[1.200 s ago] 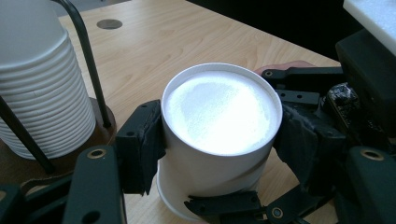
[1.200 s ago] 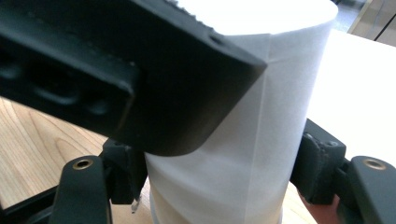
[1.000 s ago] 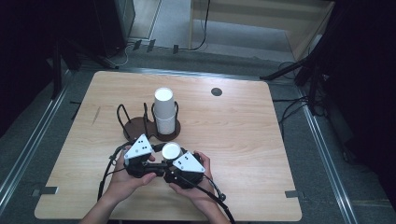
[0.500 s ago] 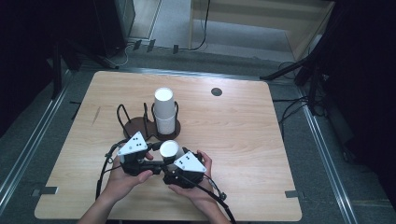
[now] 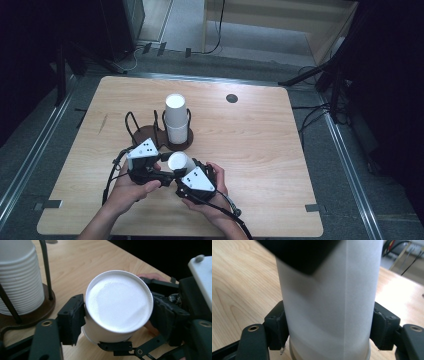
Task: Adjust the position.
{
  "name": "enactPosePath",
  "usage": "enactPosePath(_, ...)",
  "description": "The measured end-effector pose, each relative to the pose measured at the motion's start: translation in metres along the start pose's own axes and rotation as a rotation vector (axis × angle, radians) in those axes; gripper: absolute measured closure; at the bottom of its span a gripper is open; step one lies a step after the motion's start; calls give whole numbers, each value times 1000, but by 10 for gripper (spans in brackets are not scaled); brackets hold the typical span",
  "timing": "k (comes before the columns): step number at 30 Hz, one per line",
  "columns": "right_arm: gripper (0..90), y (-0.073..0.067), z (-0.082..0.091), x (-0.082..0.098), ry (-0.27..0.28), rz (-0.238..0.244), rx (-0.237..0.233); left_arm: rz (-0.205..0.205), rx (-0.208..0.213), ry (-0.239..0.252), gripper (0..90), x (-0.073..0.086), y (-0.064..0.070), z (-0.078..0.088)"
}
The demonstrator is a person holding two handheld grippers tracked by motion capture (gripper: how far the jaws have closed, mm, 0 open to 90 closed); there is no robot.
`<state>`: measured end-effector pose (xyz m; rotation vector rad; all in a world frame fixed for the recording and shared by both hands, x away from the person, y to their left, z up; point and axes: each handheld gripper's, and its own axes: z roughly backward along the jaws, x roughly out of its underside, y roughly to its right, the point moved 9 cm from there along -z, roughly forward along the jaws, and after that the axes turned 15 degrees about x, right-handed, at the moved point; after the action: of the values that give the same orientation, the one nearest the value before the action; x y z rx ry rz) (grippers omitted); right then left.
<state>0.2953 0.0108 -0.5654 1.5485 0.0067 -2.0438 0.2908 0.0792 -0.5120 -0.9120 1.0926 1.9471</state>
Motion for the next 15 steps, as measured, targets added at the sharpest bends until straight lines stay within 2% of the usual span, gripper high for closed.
enactPosePath(3,280,-3,2,-1,17,49,8,37,2,-35,256,3,-1,-3)
enactPosePath(8,280,-8,2,1,33,112,18,70,4,-73,250,7,-3,-4)
enactPosePath(11,279,-9,3,1,42,139,26,77,-6,-95,266,10,-4,-5)
enactPosePath(15,272,-9,1,3,41,155,32,81,-15,-96,283,11,-6,-5)
